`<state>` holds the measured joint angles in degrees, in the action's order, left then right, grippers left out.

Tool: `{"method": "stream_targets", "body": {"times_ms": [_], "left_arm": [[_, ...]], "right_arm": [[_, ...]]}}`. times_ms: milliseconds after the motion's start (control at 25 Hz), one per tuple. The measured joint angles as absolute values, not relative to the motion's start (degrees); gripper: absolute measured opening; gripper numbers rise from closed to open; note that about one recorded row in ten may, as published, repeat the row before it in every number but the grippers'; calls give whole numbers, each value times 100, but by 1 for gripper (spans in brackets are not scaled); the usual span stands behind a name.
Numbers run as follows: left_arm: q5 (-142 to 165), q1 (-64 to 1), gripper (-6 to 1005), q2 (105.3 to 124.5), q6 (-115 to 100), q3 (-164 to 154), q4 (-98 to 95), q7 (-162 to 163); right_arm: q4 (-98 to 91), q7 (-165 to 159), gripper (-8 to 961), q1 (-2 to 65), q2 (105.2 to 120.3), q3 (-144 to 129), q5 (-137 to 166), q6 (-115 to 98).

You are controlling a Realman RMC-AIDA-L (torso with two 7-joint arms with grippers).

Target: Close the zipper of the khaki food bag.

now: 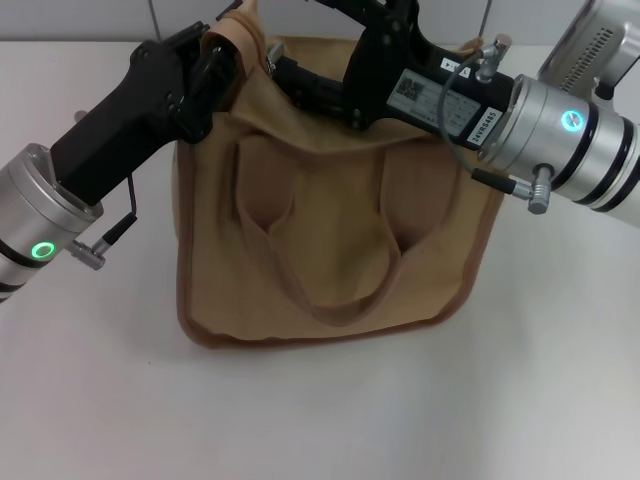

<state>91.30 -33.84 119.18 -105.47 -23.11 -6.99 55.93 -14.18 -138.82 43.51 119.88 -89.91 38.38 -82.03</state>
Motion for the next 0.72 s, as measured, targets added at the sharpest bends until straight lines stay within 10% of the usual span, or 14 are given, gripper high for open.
{"method": "stream_targets", "body": {"times_ms": [720], "left_arm": [[9134,-3411,31,11918,-10433,-2312,-686,5581]], "right_arm": [[-1550,-13667,834,4419,11988,-8987,3816,-8227]]}}
